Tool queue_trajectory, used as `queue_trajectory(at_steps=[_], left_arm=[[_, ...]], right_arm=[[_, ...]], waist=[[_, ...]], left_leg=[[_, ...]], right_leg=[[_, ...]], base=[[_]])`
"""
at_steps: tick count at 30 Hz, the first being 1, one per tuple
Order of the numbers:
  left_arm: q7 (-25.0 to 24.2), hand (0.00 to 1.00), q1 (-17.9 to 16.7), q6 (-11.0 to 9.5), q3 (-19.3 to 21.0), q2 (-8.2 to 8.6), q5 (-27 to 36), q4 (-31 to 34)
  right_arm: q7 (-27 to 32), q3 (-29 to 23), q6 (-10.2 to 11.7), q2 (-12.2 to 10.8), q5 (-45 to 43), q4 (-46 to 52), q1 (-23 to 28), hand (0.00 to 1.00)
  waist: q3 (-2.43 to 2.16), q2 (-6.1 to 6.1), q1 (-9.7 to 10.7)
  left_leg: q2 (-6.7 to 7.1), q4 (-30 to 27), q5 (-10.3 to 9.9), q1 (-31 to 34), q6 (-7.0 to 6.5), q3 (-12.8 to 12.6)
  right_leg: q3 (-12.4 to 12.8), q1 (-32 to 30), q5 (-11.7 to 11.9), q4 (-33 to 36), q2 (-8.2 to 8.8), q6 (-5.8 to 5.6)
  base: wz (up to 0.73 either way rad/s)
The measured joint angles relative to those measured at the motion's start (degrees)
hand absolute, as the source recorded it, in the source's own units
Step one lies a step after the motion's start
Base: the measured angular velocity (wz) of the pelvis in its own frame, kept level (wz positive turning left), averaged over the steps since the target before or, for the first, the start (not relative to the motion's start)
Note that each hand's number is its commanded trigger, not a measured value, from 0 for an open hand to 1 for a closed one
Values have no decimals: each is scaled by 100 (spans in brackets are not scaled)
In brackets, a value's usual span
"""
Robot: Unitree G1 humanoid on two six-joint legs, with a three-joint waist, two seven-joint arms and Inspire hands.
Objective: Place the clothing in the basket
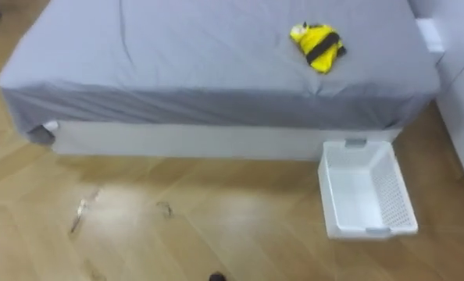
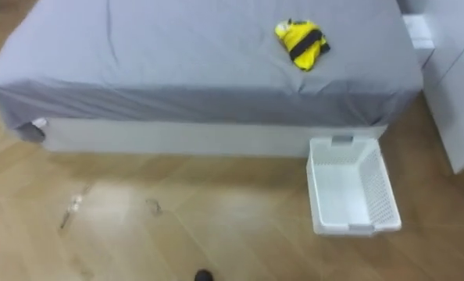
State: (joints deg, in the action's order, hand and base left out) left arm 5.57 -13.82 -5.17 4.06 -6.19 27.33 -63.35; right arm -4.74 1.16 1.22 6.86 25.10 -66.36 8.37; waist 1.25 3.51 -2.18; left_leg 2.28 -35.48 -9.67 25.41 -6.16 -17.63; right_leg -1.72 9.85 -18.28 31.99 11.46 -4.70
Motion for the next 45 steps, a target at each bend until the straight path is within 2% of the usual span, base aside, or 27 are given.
queue_trajectory(at_steps=[2,3,4,5,6,8,9,11,12,13,14,15,16,18,19,20,21,22,23,25,27,28,31,32,34,38,45], left_arm=[[53,0,107,-6,-41,-43,-6,79],[121,0,243,6,-46,-32,-71,94],[172,0,356,7,-53,23,-172,103],[168,0,393,-11,-110,44,-235,100],[158,0,397,-15,-148,43,-268,112],[148,0,453,-26,-310,16,-341,208],[150,0,456,-28,-398,5,-346,218],[142,0,428,-19,-655,54,-447,247],[121,0,390,-15,-769,80,-449,292],[98,0,348,-15,-770,61,-520,300],[92,0,266,-18,-747,48,-562,283],[76,0,139,-12,-680,50,-555,215],[32,0,9,-12,-535,39,-560,191],[49,0,-58,-12,-359,26,-558,82],[56,0,-74,-34,-362,-18,-531,115],[78,0,-101,-134,-368,-23,-514,282],[112,0,-129,-168,-354,-15,-502,368],[149,0,-253,-188,-307,-2,-500,426],[153,0,-313,-165,-291,9,-520,429],[102,0,-367,-89,-236,78,-571,351],[96,0,-270,-89,-223,49,-558,367],[103,0,-208,-127,-224,51,-546,368],[146,0,-223,-184,-251,79,-422,434],[174,0,-282,-189,-251,101,-386,402],[175,0,-398,-162,-247,95,-380,319],[269,0,-381,-137,-315,37,-371,266],[277,0,-324,194,-456,-35,-323,274]], right_arm=[[83,6,-13,-4,-5,-31,37,0],[91,8,-3,9,-4,-18,78,0],[96,13,30,45,113,10,7,0],[97,11,75,52,225,103,-35,0],[96,14,87,48,294,202,-29,0],[101,36,185,-36,389,517,-15,0],[124,29,183,-52,388,592,-9,0],[293,-6,190,-45,411,916,69,0],[472,-33,197,-20,418,1110,80,0],[584,-87,229,-32,406,1285,29,0],[619,-140,267,-41,365,1363,-20,0],[726,-272,357,-49,267,1497,-103,0],[854,-333,373,-54,162,1746,-279,0],[1090,-343,174,-57,88,1956,-300,0],[1234,-340,96,-124,2,2096,18,0],[1340,-354,-9,-139,19,2397,310,0],[1370,-351,-110,-143,18,2480,360,0],[1440,-333,-298,-150,-5,2593,382,0],[1606,-291,-476,-142,-107,2876,463,0],[1784,-213,-509,-78,-299,3083,473,0],[1893,-62,-518,-35,-612,3170,474,0],[2035,-57,-619,-30,-775,3180,474,0],[2352,-56,-838,55,-761,3231,484,0],[2470,-41,-926,63,-772,3322,489,0],[2559,45,-1067,62,-935,3615,535,0],[2745,83,-1064,68,-955,4014,561,0],[2976,144,-391,69,-971,4246,76,0]], waist=[[-88,-18,34],[-92,-42,15],[-27,-185,-9],[-13,-345,10],[-18,-419,27],[-10,-474,109],[-14,-468,165],[-43,-521,224],[-63,-568,186],[-113,-525,138],[-138,-554,58],[-220,-673,-5],[-168,-811,-9],[-148,-810,35],[-85,-731,53],[39,-668,49],[90,-642,43],[63,-586,51],[21,-550,-22],[58,-630,-41],[55,-623,121],[57,-604,111],[62,-558,5],[21,-586,-69],[-81,-582,-112],[-65,-423,-106],[-63,-384,65]], left_leg=[[172,390,-384,-418,-177,17],[192,468,-581,-673,-192,110],[153,718,-658,-1059,-158,243],[72,1048,-673,-1461,-120,441],[32,1191,-686,-1646,-97,567],[14,1714,-755,-2361,-27,1028],[15,1835,-780,-2542,-16,1122],[-23,2148,-878,-3076,34,1335],[-99,2328,-931,-3416,109,1322],[-135,2355,-972,-3614,185,1311],[-191,2329,-1034,-3677,295,1317],[-405,2230,-1202,-3808,593,1289],[-556,2052,-1236,-3889,818,1221],[-672,1690,-1021,-3898,1193,1113],[-765,1685,-1006,-3840,1153,965],[-748,1697,-786,-3714,1065,808],[-739,1475,-685,-3689,1013,619],[-832,944,-632,-3526,1031,505],[-876,333,-628,-3261,1036,363],[-962,-446,-462,-2913,1033,403],[-1019,-647,-647,-2457,919,432],[-943,-562,-876,-2163,877,510],[-856,526,-979,-1576,900,599],[-846,1011,-563,-1455,793,618],[-703,1294,-425,-1524,667,721],[-455,1768,-198,-1735,560,749],[-349,1952,-155,-1775,541,1005]], right_leg=[[-156,-538,960,1533,161,17],[-203,-1001,1066,2288,132,145],[-418,-1522,496,2690,-27,353],[-650,-2017,91,2596,-329,451],[-772,-2238,-19,2401,-483,485],[-1073,-2858,-43,807,-917,553],[-1114,-2946,35,283,-970,564],[-1202,-3096,805,-948,-1029,691],[-1295,-3118,1399,-1409,-1060,778],[-1300,-3153,1913,-1654,-1155,1056],[-1306,-3190,2087,-1627,-1219,1166],[-1345,-3146,2089,-1363,-1405,1255],[-1436,-3090,1759,-988,-1519,1365],[-1242,-2899,1430,-712,-1532,1392],[-931,-2667,1367,-708,-1513,1331],[-951,-2545,1312,-506,-1465,1263],[-1056,-2569,1241,-325,-1453,1238],[-1298,-2573,1105,-473,-1490,1242],[-1566,-2375,988,-845,-1508,1417],[-1708,-2227,957,-1143,-1585,1455],[-1645,-2145,937,-1293,-1515,1420],[-1575,-2064,906,-1326,-1413,1358],[-1289,-1944,858,-1317,-1236,1198],[-1144,-2015,809,-1194,-1212,1108],[-1053,-2069,775,-1046,-1110,1013],[-999,-2080,747,-1082,-957,908],[-1266,-1811,771,-1491,-955,832]], base=[[19],[0],[-7],[-9],[0],[30],[69],[69],[43],[23],[-16],[-33],[-29],[23],[70],[47],[-9],[-77],[-97],[-103],[-32],[-11],[-42],[-78],[-68],[2],[23]])
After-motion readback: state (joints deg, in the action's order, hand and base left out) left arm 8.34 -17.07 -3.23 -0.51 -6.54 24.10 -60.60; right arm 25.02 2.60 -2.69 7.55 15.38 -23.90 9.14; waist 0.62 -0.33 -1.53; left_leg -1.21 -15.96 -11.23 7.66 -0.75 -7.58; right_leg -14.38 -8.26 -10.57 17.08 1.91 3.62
